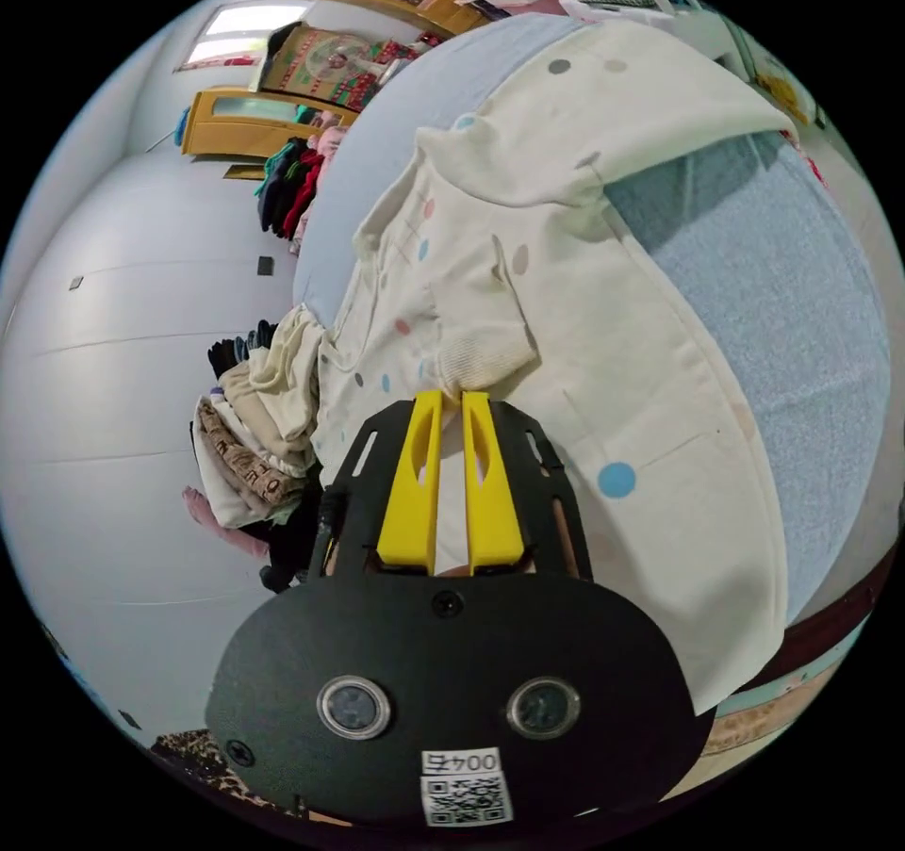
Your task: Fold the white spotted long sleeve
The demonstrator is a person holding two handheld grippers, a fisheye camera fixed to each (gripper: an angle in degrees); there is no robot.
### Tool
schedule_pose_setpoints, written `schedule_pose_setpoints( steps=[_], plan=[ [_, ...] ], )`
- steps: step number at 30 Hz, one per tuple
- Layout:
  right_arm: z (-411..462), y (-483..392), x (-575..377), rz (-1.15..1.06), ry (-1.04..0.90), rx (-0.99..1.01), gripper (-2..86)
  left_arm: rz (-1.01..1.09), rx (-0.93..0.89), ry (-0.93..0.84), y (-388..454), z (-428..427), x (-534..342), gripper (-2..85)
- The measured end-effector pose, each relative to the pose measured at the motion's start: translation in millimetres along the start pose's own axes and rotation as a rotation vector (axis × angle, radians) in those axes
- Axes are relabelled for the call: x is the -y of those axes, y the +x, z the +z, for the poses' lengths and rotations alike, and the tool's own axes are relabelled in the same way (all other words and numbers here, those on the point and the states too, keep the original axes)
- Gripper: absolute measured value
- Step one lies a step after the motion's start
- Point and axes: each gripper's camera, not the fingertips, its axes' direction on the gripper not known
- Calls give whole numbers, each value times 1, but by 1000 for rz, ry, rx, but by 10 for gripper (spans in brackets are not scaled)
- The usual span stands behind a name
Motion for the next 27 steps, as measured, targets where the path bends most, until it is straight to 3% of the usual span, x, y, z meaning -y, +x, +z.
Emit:
schedule_pose_setpoints(
  steps=[5,9,12,14,17,21,27],
  plan=[
    [-16,-32,-4,-233,43,-181,36,-27,-34,0,-11,4,-3,30],
    [17,-25,1,-230,-141,-320,49,-30,-37,0,-14,8,-5,27],
    [12,-34,-7,-257,-66,-413,62,-29,-37,1,-16,10,-6,28],
    [8,-60,-15,-387,20,-445,59,-26,-33,1,-16,11,-6,28],
    [32,-111,-15,-634,-17,-307,56,-14,-21,1,-15,13,-7,30],
    [108,-176,7,-786,-287,3,54,-2,-7,2,-14,16,-6,32],
    [209,-242,25,-924,-427,28,74,-2,-7,3,-17,20,-5,34]
  ],
)
